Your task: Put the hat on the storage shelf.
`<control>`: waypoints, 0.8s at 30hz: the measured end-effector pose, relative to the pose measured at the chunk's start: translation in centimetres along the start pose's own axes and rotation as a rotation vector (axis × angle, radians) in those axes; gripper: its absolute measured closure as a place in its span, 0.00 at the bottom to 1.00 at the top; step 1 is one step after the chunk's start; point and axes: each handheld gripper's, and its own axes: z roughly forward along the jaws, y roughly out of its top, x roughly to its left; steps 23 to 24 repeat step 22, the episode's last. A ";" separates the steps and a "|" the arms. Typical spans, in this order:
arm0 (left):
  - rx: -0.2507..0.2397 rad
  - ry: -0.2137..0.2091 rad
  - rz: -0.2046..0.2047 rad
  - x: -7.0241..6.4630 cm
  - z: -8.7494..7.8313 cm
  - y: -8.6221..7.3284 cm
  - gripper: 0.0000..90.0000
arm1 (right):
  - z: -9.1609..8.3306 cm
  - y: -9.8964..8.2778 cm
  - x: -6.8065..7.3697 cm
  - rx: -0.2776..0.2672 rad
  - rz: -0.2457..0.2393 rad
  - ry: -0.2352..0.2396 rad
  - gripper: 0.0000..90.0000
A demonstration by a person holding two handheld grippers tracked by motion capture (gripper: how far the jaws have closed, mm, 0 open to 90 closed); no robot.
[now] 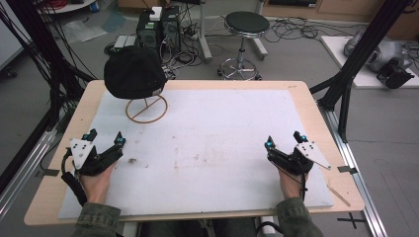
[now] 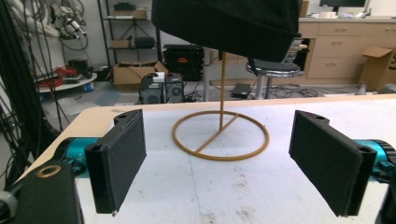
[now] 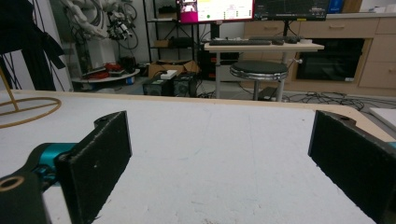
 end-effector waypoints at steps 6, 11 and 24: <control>0.022 -0.030 0.017 -0.2 -0.2 -0.4 0.21 | 0.0 -0.1 0.0 0.002 -0.004 -0.004 0.06; 0.018 -0.035 0.018 -0.3 -0.3 -0.4 0.21 | 0.0 0.0 -0.1 0.003 -0.005 -0.006 0.06; 0.048 -0.046 0.044 -0.6 -0.2 -0.8 0.21 | -0.1 -0.1 -0.1 0.001 -0.002 -0.007 0.06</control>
